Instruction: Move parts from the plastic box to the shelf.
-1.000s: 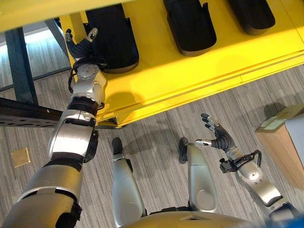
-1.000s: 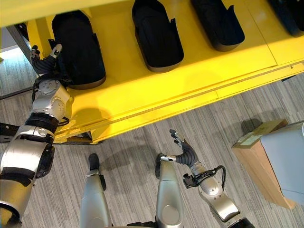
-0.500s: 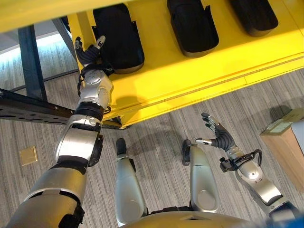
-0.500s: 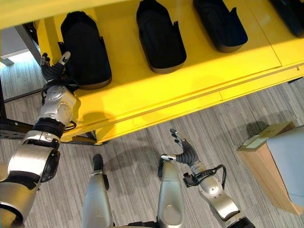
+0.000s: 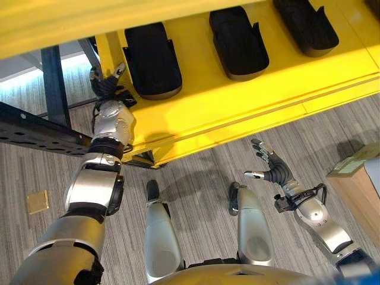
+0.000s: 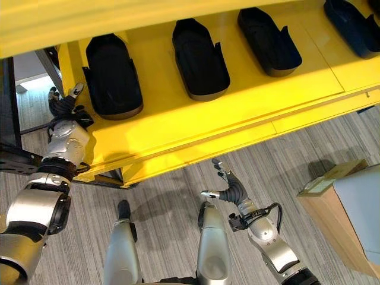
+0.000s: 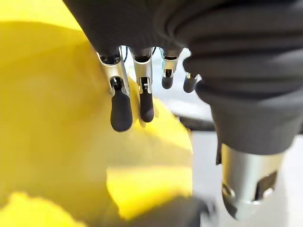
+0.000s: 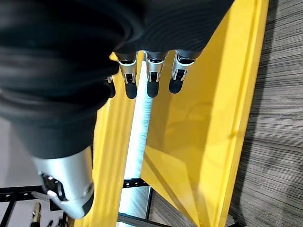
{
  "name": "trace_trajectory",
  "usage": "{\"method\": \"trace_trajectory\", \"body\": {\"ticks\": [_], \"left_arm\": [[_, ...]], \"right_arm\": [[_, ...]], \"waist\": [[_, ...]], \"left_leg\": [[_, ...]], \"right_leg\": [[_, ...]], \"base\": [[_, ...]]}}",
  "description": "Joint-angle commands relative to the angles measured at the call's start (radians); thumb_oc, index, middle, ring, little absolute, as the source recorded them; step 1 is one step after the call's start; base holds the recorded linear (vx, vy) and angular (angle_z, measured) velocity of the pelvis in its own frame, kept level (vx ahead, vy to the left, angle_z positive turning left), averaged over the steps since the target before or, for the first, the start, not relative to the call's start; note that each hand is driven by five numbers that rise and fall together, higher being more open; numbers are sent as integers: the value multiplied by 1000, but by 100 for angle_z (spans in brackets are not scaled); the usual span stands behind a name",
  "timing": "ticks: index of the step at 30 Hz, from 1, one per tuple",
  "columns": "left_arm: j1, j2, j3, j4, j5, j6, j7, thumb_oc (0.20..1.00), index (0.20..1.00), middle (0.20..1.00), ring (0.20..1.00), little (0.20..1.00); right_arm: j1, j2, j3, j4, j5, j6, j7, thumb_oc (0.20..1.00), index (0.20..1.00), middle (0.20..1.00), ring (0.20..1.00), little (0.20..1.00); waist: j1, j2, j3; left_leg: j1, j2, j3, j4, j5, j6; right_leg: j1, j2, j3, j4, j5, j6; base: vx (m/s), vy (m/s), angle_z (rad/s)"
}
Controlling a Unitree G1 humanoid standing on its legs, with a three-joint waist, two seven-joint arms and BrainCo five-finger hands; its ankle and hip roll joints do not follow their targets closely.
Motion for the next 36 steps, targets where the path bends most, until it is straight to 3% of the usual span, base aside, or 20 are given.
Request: {"method": "trace_trajectory", "body": {"ticks": [1,13,17,22,28,36], "left_arm": [[90,62,40,-47,68,-12,7,1000,1000,1000,1000,1000],[201,68,27,-130,150,-29,-19,1000,1000,1000,1000,1000],[356,10,13,-359,176,-76,-36,1000,1000,1000,1000,1000],[715,-76,41,-739,264,-118,-155,1000,1000,1000,1000,1000],[838,-91,52,-827,312,-124,-217,1000,1000,1000,1000,1000],[983,-86,2,-946,264,-122,-394,1000,1000,1000,1000,1000]], "right_arm": [[-7,24,-49,-24,-2,-39,9,1000,1000,1000,1000,1000],[-1,56,-78,-12,-4,-31,24,1000,1000,1000,1000,1000],[11,80,-114,-3,-18,-25,21,1000,1000,1000,1000,1000],[23,118,-181,32,-52,-13,35,1000,1000,1000,1000,1000],[38,122,-205,36,-64,-17,50,1000,1000,1000,1000,1000],[55,129,-227,43,-81,-16,70,1000,1000,1000,1000,1000]], "waist": [[13,-24,-29],[26,-15,-92],[33,-10,-133],[51,-3,-244],[57,-2,-297],[59,9,-367]], "left_leg": [[-17,9,9,71,-32,-5],[83,-4,21,16,-29,4],[140,-2,29,-35,-23,11],[285,-5,69,-209,14,37],[352,-5,99,-291,31,41],[428,-10,150,-401,57,40]], "right_leg": [[63,-13,58,-143,151,43],[191,-24,41,-247,180,64],[252,-20,25,-311,193,71],[386,-17,-4,-489,248,94],[441,-18,-15,-568,275,103],[491,-21,-15,-679,323,117]], "base": [[0,0,0],[54,30,1],[116,31,2],[193,61,-4],[67,27,-8],[22,34,-10]]}}
